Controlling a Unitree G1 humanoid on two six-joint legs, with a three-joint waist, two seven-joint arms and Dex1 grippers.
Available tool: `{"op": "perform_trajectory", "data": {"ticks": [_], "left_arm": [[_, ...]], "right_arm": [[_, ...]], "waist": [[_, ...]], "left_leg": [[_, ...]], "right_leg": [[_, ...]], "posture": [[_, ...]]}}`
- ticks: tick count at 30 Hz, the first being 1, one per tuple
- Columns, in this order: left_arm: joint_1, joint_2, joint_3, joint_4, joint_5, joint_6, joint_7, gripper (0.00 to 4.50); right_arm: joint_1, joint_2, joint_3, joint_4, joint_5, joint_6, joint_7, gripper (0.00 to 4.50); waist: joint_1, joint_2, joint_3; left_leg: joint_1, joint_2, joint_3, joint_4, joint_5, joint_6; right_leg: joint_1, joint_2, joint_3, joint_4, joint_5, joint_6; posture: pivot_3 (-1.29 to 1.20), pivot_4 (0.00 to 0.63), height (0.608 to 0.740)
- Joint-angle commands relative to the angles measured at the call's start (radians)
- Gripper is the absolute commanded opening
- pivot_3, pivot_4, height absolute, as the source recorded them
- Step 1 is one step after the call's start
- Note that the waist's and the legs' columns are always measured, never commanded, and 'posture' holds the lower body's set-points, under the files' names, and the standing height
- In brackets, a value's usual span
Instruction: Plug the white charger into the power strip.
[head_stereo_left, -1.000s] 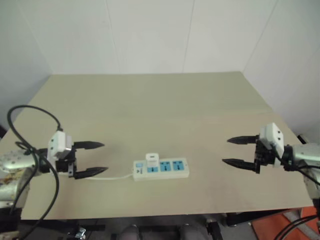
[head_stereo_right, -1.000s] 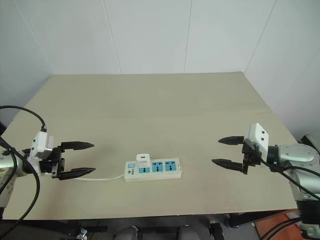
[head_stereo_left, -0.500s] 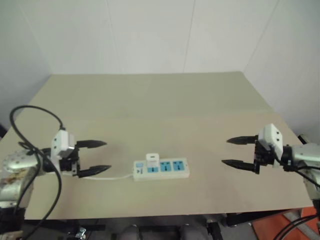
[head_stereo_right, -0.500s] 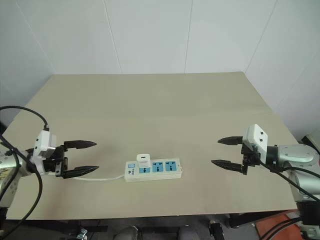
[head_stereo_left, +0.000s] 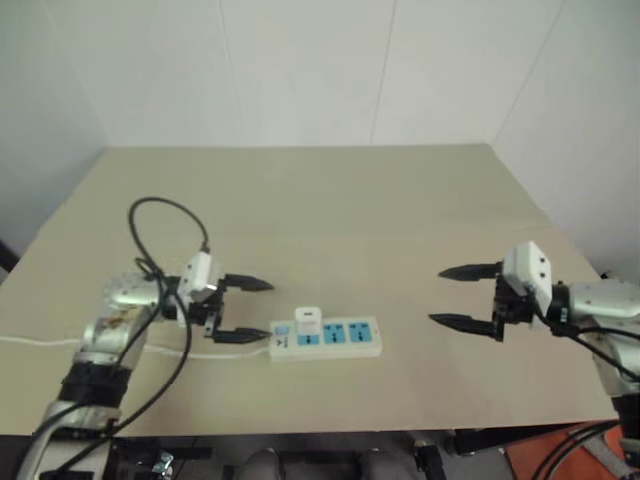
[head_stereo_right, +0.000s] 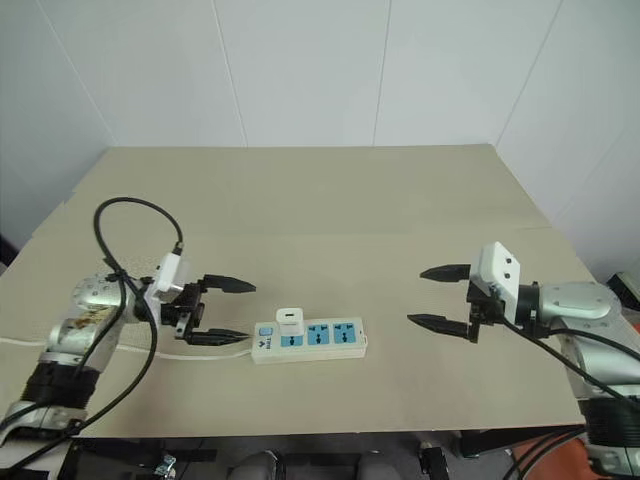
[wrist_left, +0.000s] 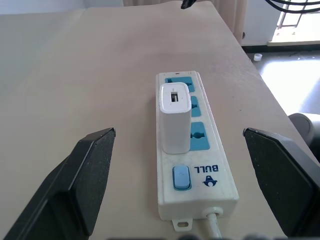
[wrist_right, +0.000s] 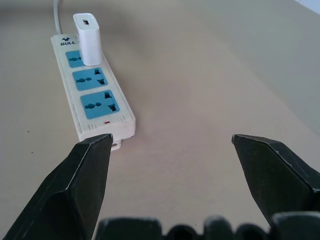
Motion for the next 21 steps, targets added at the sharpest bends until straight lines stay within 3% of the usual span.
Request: {"op": "perform_trajectory", "data": {"ticks": [1, 9, 21], "left_arm": [[-0.028, -0.016, -0.024, 0.025, 0.017, -0.037, -0.040, 4.46], [-0.031, -0.050, -0.047, 0.045, 0.036, -0.062, -0.059, 4.46], [-0.017, -0.025, -0.020, 0.044, 0.035, -0.068, -0.052, 4.46]], "right_arm": [[0.006, 0.000, -0.028, -0.045, 0.028, 0.013, -0.021, 4.50], [0.024, 0.005, -0.030, -0.074, 0.037, 0.024, -0.038, 4.50], [0.017, 0.013, -0.013, -0.051, 0.029, 0.004, -0.040, 4.50]], "waist": [[0.001, 0.000, 0.000], [0.000, 0.000, 0.000], [0.001, 0.000, 0.000]], "left_leg": [[0.000, 0.000, 0.000, 0.000, 0.000, 0.000], [0.000, 0.000, 0.000, 0.001, 0.000, 0.000], [0.000, 0.000, 0.000, 0.001, 0.000, 0.000]], "right_leg": [[0.000, 0.000, 0.000, 0.000, 0.000, 0.000], [0.000, 0.000, 0.000, 0.001, 0.000, 0.000], [0.000, 0.000, 0.000, 0.001, 0.000, 0.000]], "posture": [[0.00, 0.150, 0.740], [0.00, 0.150, 0.740], [0.00, 0.150, 0.740]]}}
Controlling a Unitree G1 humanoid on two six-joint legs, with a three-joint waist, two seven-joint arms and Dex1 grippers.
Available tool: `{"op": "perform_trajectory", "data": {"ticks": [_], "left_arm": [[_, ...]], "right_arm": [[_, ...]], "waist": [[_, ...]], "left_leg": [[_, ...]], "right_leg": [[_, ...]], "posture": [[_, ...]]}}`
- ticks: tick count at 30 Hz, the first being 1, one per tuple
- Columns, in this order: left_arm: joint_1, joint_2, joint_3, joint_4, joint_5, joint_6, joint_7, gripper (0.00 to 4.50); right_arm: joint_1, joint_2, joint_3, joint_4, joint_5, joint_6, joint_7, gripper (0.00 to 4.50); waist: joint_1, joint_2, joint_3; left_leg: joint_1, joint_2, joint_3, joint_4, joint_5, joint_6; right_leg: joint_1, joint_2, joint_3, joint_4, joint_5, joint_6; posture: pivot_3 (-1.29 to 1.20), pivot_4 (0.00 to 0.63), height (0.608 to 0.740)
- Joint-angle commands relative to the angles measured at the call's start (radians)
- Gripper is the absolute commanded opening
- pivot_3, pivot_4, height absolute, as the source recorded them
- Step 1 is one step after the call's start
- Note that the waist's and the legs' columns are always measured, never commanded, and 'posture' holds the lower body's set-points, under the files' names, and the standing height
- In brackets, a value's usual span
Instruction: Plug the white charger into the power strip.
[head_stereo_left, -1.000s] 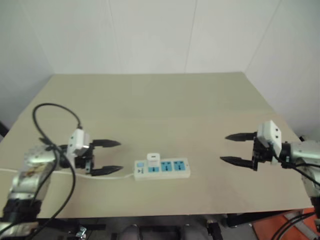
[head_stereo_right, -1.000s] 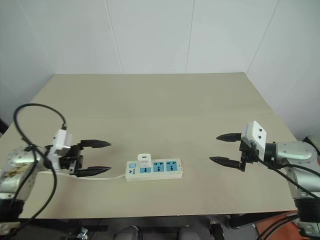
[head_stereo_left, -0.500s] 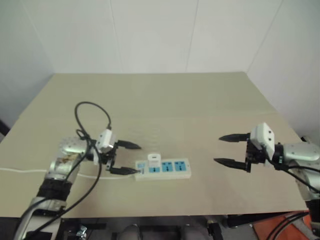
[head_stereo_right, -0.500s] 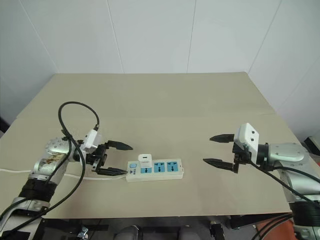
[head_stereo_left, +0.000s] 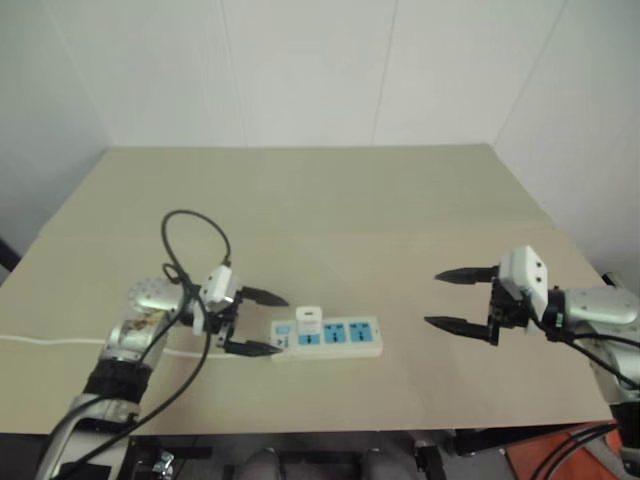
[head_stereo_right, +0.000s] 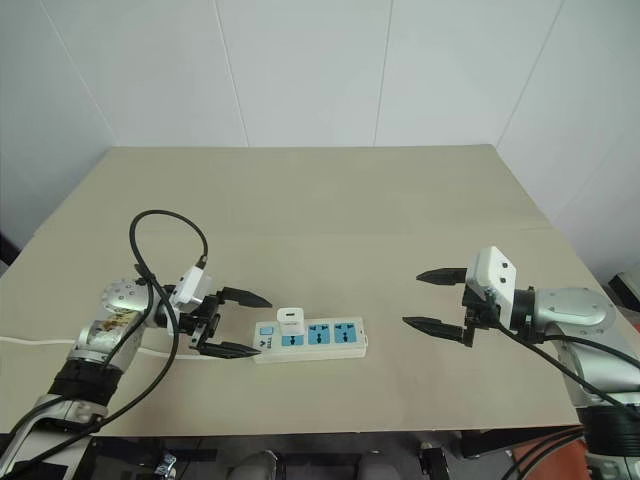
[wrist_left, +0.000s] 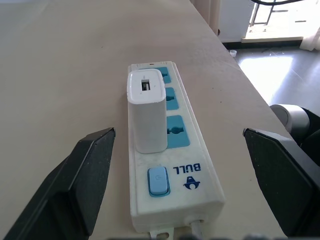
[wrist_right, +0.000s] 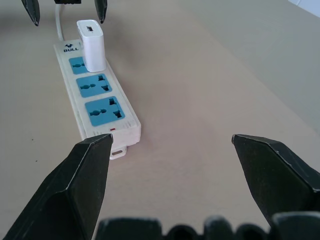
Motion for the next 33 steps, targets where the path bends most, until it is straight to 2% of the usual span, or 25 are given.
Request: {"op": "perform_trajectory", "data": {"ticks": [1, 9, 15, 21, 27, 33], "left_arm": [[-0.002, 0.017, 0.025, -0.018, -0.005, -0.016, 0.001, 4.46], [0.012, 0.015, 0.023, -0.038, -0.010, -0.012, 0.013, 4.46], [0.085, 0.050, 0.055, -0.085, -0.026, 0.003, 0.033, 4.46], [0.152, 0.090, 0.098, -0.119, -0.049, 0.024, 0.045, 4.46], [0.123, 0.110, 0.114, -0.079, -0.050, 0.025, 0.022, 4.46], [0.112, 0.101, 0.108, -0.065, -0.049, 0.019, 0.013, 4.46]], "right_arm": [[-0.011, 0.004, -0.012, -0.005, 0.009, -0.015, -0.003, 4.50], [-0.001, 0.002, -0.021, -0.005, 0.005, -0.026, -0.006, 4.50], [0.043, 0.000, -0.026, -0.041, -0.013, -0.044, -0.026, 4.50], [0.126, 0.026, -0.007, -0.138, -0.042, -0.039, -0.102, 4.50], [0.176, 0.031, -0.004, -0.206, -0.051, -0.024, -0.146, 4.50], [0.164, 0.031, 0.004, -0.209, -0.059, -0.022, -0.166, 4.50]], "waist": [[0.000, 0.000, 0.000], [0.000, 0.000, 0.000], [-0.001, 0.000, 0.000], [0.000, 0.000, 0.000], [0.003, 0.000, 0.000], [0.002, 0.000, 0.000]], "left_leg": [[0.000, 0.000, 0.000, 0.000, 0.000, 0.000], [0.000, 0.000, 0.000, 0.000, 0.000, 0.000], [0.000, 0.000, 0.000, 0.000, 0.000, 0.000], [0.001, 0.000, 0.000, 0.000, 0.000, 0.000], [0.001, 0.000, 0.000, 0.001, 0.000, 0.000], [0.001, 0.001, 0.000, 0.001, 0.000, 0.000]], "right_leg": [[0.000, 0.000, 0.000, 0.000, 0.000, 0.000], [0.000, 0.000, 0.000, 0.000, 0.000, 0.000], [0.000, 0.000, 0.000, 0.000, 0.000, 0.000], [0.000, 0.000, 0.000, 0.001, 0.000, 0.000], [0.001, 0.000, 0.000, 0.001, -0.001, 0.001], [0.001, 0.000, 0.000, 0.001, -0.001, 0.002]], "posture": [[0.00, 0.150, 0.740], [0.00, 0.150, 0.740], [0.00, 0.150, 0.740], [0.00, 0.150, 0.740], [0.00, 0.150, 0.740], [0.00, 0.150, 0.740]]}}
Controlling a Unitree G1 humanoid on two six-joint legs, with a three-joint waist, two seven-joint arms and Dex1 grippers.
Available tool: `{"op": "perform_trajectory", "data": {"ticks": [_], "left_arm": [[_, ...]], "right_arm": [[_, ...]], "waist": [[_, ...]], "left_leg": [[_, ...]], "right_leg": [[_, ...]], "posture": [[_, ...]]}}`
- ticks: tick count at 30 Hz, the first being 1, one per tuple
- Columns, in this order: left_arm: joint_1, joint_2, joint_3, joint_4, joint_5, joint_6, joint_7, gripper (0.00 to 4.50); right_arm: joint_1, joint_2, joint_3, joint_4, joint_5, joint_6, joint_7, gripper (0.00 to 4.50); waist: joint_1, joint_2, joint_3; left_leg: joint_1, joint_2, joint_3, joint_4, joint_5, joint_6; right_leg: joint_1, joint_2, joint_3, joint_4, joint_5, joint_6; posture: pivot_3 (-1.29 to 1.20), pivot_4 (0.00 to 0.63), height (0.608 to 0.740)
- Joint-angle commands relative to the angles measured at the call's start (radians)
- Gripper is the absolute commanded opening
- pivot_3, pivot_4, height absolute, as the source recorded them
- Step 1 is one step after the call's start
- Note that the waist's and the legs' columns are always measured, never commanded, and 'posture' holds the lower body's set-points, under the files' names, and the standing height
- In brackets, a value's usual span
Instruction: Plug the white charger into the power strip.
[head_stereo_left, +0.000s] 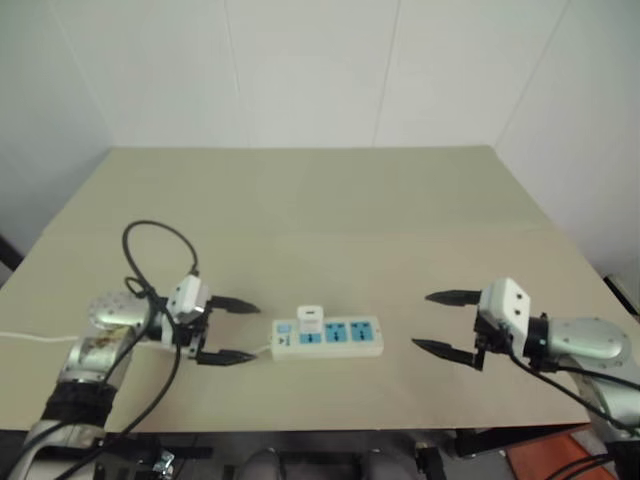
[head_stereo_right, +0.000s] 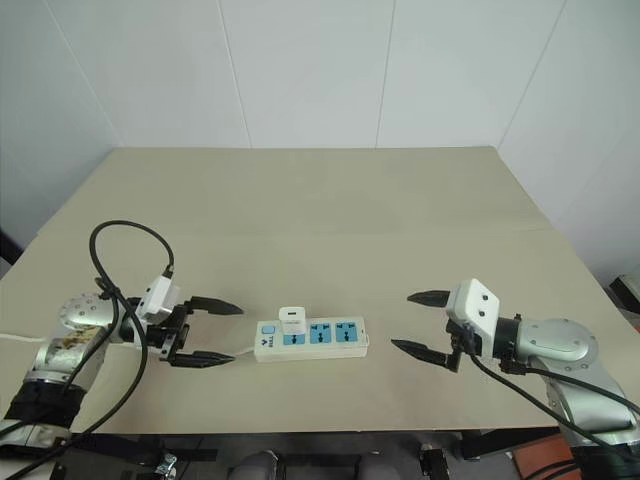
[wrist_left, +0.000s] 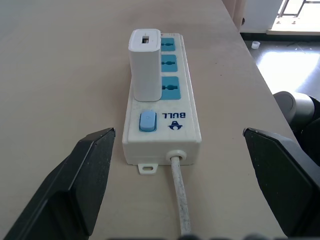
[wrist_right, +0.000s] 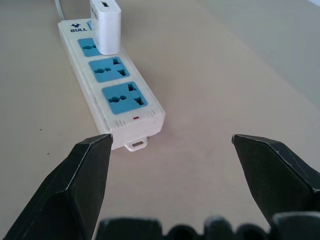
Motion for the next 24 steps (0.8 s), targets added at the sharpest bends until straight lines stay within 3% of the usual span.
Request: {"op": "perform_trajectory", "data": {"ticks": [1, 24], "left_arm": [[-0.027, -0.001, 0.019, 0.006, -0.023, -0.007, -0.014, 4.46], [-0.119, -0.036, -0.053, 0.127, -0.016, -0.069, -0.044, 4.46]], "right_arm": [[-0.015, -0.009, -0.012, -0.030, 0.003, 0.003, -0.012, 4.50], [0.033, -0.029, -0.057, -0.097, 0.016, 0.032, -0.054, 4.50]], "waist": [[0.000, 0.000, 0.000], [0.001, 0.000, 0.000]], "left_leg": [[0.000, 0.000, 0.000, 0.000, 0.000, 0.000], [-0.001, 0.000, 0.000, 0.000, 0.000, 0.000]], "right_leg": [[0.000, 0.000, 0.000, 0.000, 0.000, 0.000], [0.000, 0.000, 0.000, 0.000, 0.000, 0.000]], "posture": [[0.00, 0.150, 0.740], [0.00, 0.150, 0.740]]}}
